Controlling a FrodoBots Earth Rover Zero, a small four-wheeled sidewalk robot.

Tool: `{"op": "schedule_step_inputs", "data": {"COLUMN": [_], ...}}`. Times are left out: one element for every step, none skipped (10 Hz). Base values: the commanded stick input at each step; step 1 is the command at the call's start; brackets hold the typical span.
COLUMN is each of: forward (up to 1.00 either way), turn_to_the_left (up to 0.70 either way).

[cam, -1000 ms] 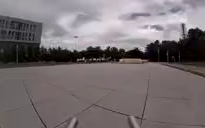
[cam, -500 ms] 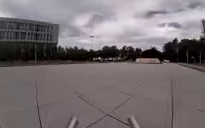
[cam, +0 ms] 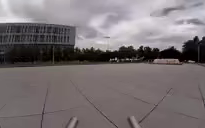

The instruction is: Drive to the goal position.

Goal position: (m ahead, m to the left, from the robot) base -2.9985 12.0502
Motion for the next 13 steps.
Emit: {"op": "schedule_step_inputs", "data": {"forward": [0.7,0.7,0.7,0.7,0.7,0.7,0.7,0.7,0.7,0.7,0.7,0.7,0.7], "turn_to_the_left": [0.08,0.06,0.04,0.04,0.05,0.05,0.06,-0.04,-0.16,-0.28,-0.34,-0.34,-0.34]}}
